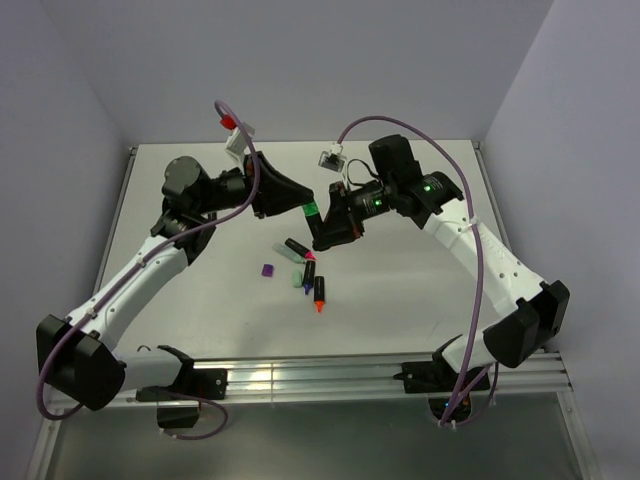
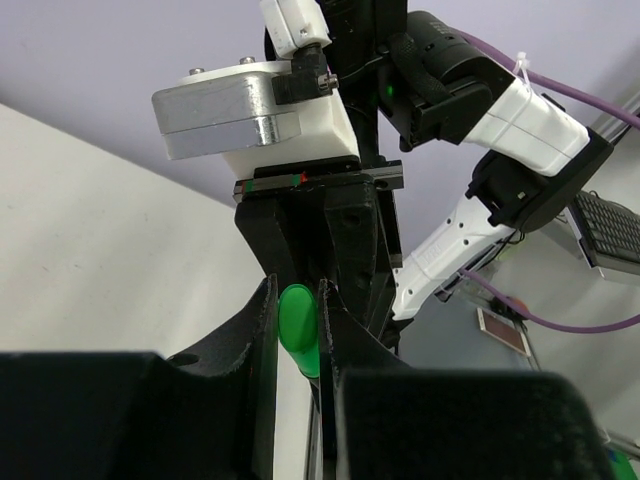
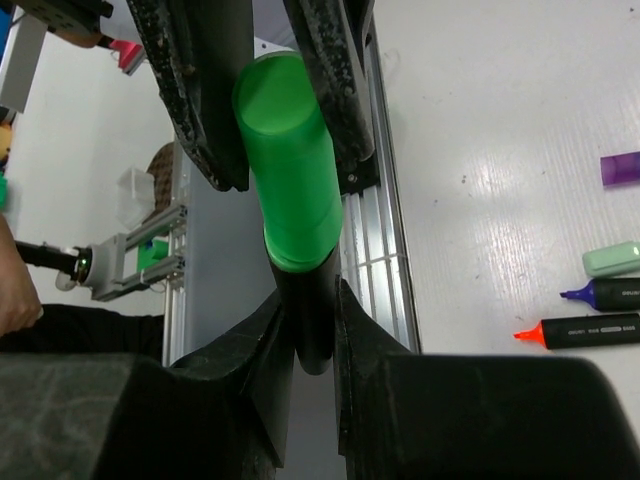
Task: Insert the pens into the pen caps
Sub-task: Press the pen cap onto the pen.
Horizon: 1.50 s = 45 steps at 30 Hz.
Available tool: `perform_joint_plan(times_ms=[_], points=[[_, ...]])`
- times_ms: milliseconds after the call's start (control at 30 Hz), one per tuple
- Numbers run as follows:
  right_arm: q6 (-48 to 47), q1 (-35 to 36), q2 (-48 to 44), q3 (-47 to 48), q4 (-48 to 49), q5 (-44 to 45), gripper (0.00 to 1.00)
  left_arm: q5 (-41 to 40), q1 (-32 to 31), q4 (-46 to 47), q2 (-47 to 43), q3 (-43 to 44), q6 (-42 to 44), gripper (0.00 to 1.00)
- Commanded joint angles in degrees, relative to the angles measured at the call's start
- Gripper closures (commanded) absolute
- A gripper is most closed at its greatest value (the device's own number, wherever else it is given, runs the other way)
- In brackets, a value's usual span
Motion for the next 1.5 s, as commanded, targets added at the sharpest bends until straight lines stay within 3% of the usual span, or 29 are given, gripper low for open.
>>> perform_joint_plan(times_ms=[0,267,600,767,933,1100,1467], points=[[-0.73,-1.76,-0.13,6.36,15.35,0.84,1.00,20.44,-6.57,-11.32,0.02,-3.77,2.62,1.00],[-6.26,-1.67,-0.66,4.77,11.23,1.89,1.00,22.73,-6.66,-11.32,-0.68,-3.59,3.06,1.00],[-12.15,-1.67,0.14,6.96,6.21,3.56,1.00,22.64,-7.45,-24.51,-1.65,-1.40,16.51,1.00],[-13.48,-1.67,1.54,9.34,4.28,3.65,1.00,22.56,-8.59,-37.16,-0.69,2.29,26.60,1.00],[-14.88,-1.41,1.72,10.13,3.05,3.65,1.00,22.55,-10.09,-37.08,-0.51,2.04,26.80,1.00],[-15.59,-0.71,2.25,11.71,2.34,3.91,1.00,23.26,-11.23,-30.59,-0.42,-0.16,21.53,1.00],[-20.86,-0.44,3.92,15.93,-2.84,6.72,1.00,23.52,-13.52,-34.44,-0.33,-1.92,24.07,1.00]])
